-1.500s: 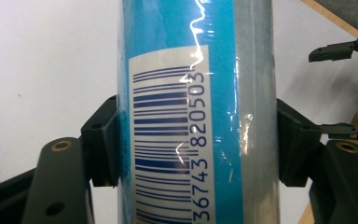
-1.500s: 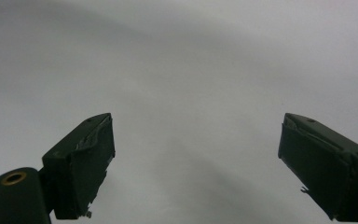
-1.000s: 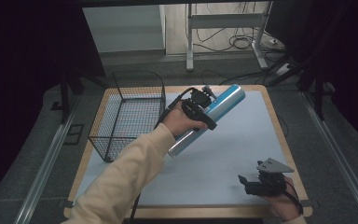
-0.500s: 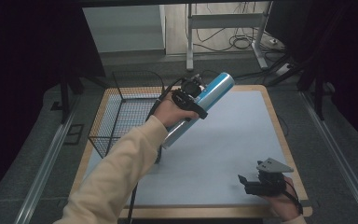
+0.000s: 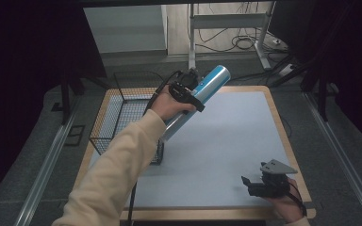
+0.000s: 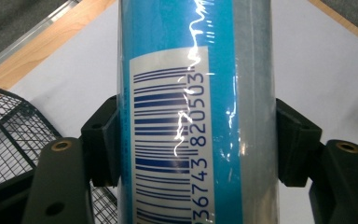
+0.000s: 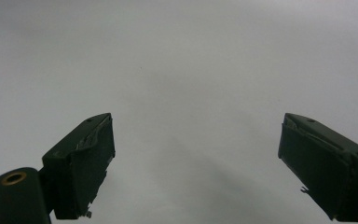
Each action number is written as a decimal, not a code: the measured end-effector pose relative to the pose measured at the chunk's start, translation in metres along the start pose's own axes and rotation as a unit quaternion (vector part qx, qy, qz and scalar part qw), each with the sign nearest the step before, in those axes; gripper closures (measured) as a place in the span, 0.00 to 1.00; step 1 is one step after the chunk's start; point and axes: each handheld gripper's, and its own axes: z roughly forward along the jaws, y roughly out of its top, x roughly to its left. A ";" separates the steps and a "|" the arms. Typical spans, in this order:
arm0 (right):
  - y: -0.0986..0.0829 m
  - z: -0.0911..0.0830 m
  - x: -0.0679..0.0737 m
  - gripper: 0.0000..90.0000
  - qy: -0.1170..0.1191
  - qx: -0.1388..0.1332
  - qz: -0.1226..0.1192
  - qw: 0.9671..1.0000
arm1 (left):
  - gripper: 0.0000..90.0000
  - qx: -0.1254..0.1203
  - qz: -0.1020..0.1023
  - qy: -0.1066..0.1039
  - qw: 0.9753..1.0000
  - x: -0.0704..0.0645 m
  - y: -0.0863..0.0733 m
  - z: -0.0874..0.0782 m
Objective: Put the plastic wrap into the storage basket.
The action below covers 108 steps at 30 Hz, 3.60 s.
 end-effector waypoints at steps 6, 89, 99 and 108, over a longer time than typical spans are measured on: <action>0.000 0.000 -0.001 0.12 0.000 0.000 0.001 1.000 | 0.35 -0.001 -0.010 0.014 1.000 0.012 0.000 -0.001; -0.002 0.004 0.001 0.12 -0.008 0.012 0.002 1.000 | 0.35 0.052 -0.093 0.122 0.987 0.141 -0.066 0.044; -0.002 0.004 0.000 0.12 -0.006 0.013 0.002 1.000 | 0.35 0.064 -0.096 0.123 0.986 0.143 -0.069 0.056; -0.002 0.004 0.000 0.12 -0.006 0.014 0.002 1.000 | 0.35 0.077 -0.100 0.124 0.984 0.146 -0.074 0.066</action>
